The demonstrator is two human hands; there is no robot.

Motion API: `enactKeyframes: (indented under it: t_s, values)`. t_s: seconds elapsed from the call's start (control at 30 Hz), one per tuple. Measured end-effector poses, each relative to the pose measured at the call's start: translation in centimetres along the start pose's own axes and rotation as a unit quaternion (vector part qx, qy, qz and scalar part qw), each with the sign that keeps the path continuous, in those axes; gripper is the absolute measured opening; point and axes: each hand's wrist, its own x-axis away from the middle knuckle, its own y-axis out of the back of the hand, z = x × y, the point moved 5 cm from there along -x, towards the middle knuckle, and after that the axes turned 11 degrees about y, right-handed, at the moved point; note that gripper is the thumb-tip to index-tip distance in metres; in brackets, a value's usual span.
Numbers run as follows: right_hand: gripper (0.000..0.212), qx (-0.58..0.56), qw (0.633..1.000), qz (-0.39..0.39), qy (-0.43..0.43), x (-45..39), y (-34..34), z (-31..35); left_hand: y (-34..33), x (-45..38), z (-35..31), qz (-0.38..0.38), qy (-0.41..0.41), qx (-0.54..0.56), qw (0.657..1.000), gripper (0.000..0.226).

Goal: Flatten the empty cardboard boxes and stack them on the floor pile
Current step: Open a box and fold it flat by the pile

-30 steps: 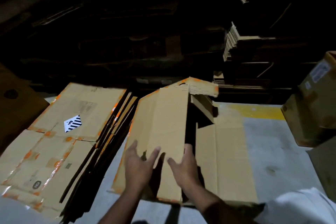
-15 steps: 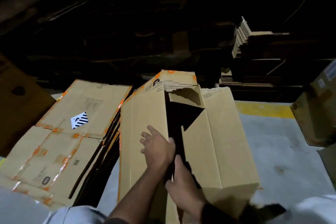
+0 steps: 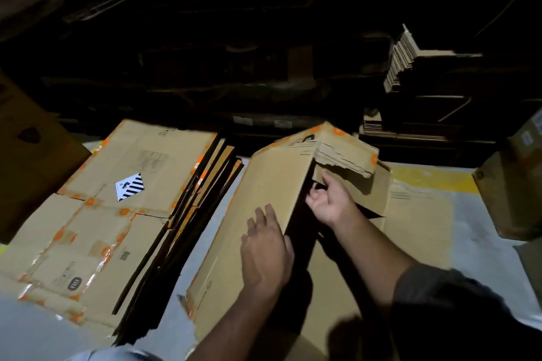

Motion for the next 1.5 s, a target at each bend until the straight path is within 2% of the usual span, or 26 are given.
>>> enactKeyframes:
  t_s: [0.1,0.27,0.4,0.47,0.57,0.63,0.7,0.83,0.9,0.93,0.97,1.0,1.03,1.1,1.17,1.2,1.27,1.33,1.4,1.43,1.5]
  values:
    - [0.058,-0.046,0.997,-0.032,0.055,-0.2,0.0,0.9,-0.4,-0.7,-0.6,0.006,-0.005,-0.010,1.000,0.070]
    - [0.039,-0.084,0.990,-0.046,0.108,0.6,-0.7,4.1,-0.1,-2.0,-0.6,-0.005,0.006,0.013,1.000,0.070]
    - [0.033,0.010,0.971,-0.066,0.229,-0.2,-1.1,10.0,-0.6,-1.6,0.7,0.004,0.012,0.034,0.999,0.067]
    - [0.040,0.064,0.955,-0.029,0.290,-0.7,-1.8,13.7,-1.3,-0.7,1.6,0.019,0.015,0.051,0.998,0.065]
    - [0.049,0.174,0.943,0.044,0.280,-0.9,-2.6,16.8,-2.2,0.5,2.5,0.035,0.024,0.066,0.997,0.061]
    - [0.047,0.285,0.921,0.083,0.253,-0.5,-2.5,16.3,-2.2,0.5,2.9,0.036,0.038,0.080,0.995,0.059]
    - [0.043,0.419,0.861,0.090,0.274,0.0,-2.0,15.1,-1.7,-0.2,3.2,0.029,0.051,0.091,0.994,0.057]
    - [0.041,0.628,0.639,0.001,0.445,2.2,0.4,14.4,-0.8,-2.5,4.1,0.008,0.092,0.144,0.985,0.056]
    - [0.058,0.710,0.525,-0.041,0.467,4.2,2.1,13.6,-0.7,-3.3,4.9,0.010,0.133,0.176,0.975,0.055]
    - [0.072,0.741,0.496,-0.067,0.447,4.9,3.2,13.1,-0.6,-3.4,5.3,0.009,0.157,0.196,0.968,0.053]
    - [0.085,0.764,0.491,-0.093,0.409,5.5,4.2,12.8,-0.6,-3.5,5.8,0.010,0.182,0.218,0.959,0.051]
    - [0.093,0.773,0.510,-0.116,0.359,5.8,5.3,12.8,-0.6,-3.4,6.3,0.009,0.205,0.242,0.948,0.048]
    - [0.092,0.773,0.541,-0.127,0.306,5.9,6.1,13.1,-0.8,-3.1,6.8,0.011,0.223,0.264,0.938,0.045]
    - [0.061,0.769,0.600,-0.089,0.201,6.4,6.6,13.9,-1.0,-2.5,7.3,0.012,0.248,0.291,0.924,0.044]
    - [0.032,0.771,0.620,0.013,0.145,7.8,6.3,13.4,-1.3,-2.0,7.6,0.025,0.270,0.317,0.909,0.046]
    - [0.030,0.777,0.611,0.053,0.142,8.7,6.0,12.9,-1.4,-1.9,7.7,0.039,0.275,0.341,0.898,0.047]
    - [0.034,0.790,0.587,0.075,0.161,10.0,5.6,11.4,-1.1,-2.0,7.6,0.071,0.262,0.375,0.886,0.048]
    - [0.034,0.771,0.607,0.066,0.182,10.8,5.1,9.7,-0.9,-2.7,7.0,0.103,0.219,0.356,0.903,0.054]
    - [0.034,0.764,0.605,0.062,0.216,11.1,4.3,8.1,-0.3,-2.8,5.7,0.141,0.176,0.339,0.914,0.061]
    - [0.032,0.763,0.601,0.056,0.233,11.3,4.0,7.7,0.2,-2.2,4.5,0.183,0.157,0.350,0.905,0.060]
    - [0.029,0.745,0.616,0.039,0.254,11.5,3.6,7.5,0.3,0.1,1.6,0.300,0.117,0.403,0.857,0.056]
